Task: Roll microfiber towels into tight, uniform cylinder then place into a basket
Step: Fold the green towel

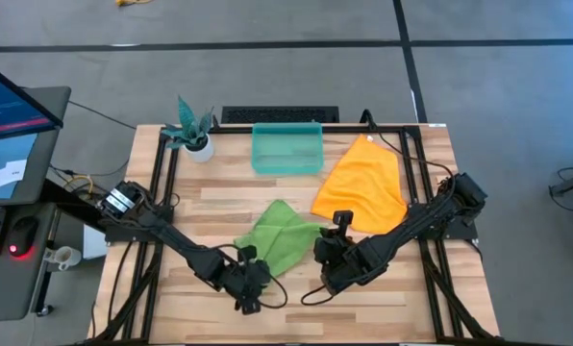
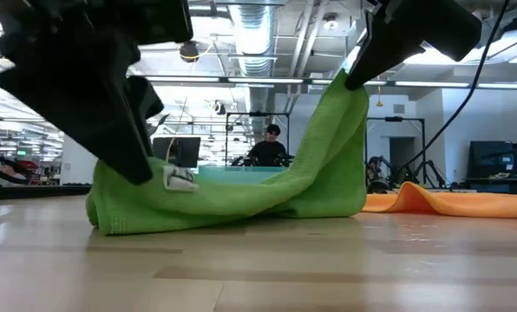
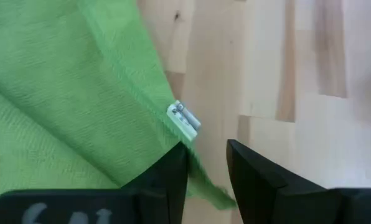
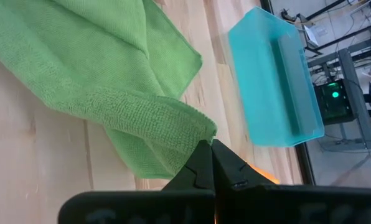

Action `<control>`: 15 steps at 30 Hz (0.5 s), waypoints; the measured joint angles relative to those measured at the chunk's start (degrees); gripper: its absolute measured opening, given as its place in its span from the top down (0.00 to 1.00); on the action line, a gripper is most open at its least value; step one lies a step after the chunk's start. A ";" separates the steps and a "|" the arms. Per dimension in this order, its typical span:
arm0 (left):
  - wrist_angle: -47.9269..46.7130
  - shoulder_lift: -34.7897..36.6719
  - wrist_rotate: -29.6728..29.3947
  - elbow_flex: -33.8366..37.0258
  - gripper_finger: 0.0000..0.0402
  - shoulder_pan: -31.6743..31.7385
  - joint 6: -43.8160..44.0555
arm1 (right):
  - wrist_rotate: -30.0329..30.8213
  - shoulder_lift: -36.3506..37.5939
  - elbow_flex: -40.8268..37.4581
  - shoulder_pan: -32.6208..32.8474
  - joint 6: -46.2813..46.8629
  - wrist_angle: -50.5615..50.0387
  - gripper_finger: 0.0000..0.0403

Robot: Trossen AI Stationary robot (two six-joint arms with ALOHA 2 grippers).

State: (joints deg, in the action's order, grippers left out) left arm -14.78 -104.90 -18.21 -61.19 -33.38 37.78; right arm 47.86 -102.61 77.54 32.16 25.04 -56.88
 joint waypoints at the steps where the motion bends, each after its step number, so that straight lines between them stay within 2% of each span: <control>1: -0.68 0.00 0.00 -0.04 0.75 0.01 0.03 | 0.00 0.00 0.00 0.00 -0.01 0.00 0.99; 10: -4.72 0.00 -1.58 -0.04 0.97 0.76 0.75 | 0.00 0.00 0.00 0.00 -0.02 -0.02 0.99; 15: -5.08 0.03 -2.12 -0.13 0.99 0.87 0.60 | 0.07 0.01 0.00 0.08 -0.57 -0.28 0.99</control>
State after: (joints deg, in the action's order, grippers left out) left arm -19.86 -104.87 -20.33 -61.31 -32.51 38.38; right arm 47.93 -102.59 77.54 32.25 24.47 -57.16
